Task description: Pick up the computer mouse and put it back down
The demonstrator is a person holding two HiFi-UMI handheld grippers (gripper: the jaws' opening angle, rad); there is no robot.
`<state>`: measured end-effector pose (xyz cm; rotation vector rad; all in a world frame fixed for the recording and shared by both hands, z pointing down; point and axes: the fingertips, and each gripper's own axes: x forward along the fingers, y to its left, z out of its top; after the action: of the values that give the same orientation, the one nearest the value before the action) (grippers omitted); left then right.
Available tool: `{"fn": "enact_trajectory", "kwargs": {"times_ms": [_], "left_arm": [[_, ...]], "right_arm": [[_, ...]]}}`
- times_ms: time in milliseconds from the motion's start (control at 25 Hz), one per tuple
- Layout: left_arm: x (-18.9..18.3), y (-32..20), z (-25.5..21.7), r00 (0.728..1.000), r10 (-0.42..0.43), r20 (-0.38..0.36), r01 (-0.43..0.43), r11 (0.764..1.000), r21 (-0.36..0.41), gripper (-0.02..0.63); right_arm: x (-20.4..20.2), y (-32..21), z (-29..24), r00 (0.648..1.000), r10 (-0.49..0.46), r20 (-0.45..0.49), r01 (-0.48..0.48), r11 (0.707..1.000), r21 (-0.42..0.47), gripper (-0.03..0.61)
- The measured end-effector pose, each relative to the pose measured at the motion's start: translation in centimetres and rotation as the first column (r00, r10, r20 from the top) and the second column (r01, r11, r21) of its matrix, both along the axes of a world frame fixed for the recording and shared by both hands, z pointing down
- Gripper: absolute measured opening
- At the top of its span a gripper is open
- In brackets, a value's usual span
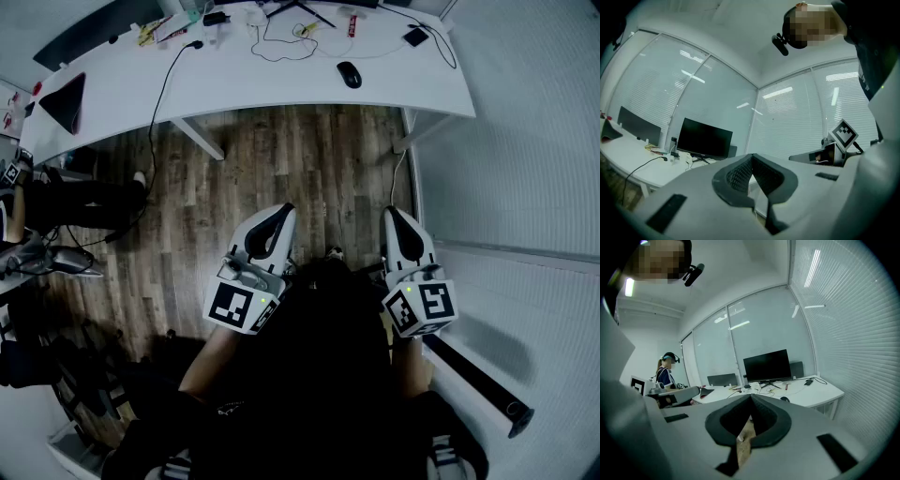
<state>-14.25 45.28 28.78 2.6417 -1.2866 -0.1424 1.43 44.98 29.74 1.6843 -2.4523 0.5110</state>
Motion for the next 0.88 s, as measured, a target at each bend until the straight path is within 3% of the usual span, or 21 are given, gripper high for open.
{"fn": "enact_trajectory", "kwargs": {"times_ms": [320, 880], "left_arm": [[1.5, 2.7, 0.4, 0.998, -0.055, 0.019, 0.056, 0.997, -0.056, 0.006], [10.8, 3.4, -0.7, 0.998, 0.005, 0.07, -0.005, 1.0, -0.001, 0.006]], "right_arm": [[1.7, 1.7, -0.8, 0.999, -0.048, 0.01, 0.048, 0.999, 0.002, -0.002], [8.7, 4.1, -1.0, 0.997, -0.067, 0.024, 0.066, 0.997, 0.043, -0.001]]}}
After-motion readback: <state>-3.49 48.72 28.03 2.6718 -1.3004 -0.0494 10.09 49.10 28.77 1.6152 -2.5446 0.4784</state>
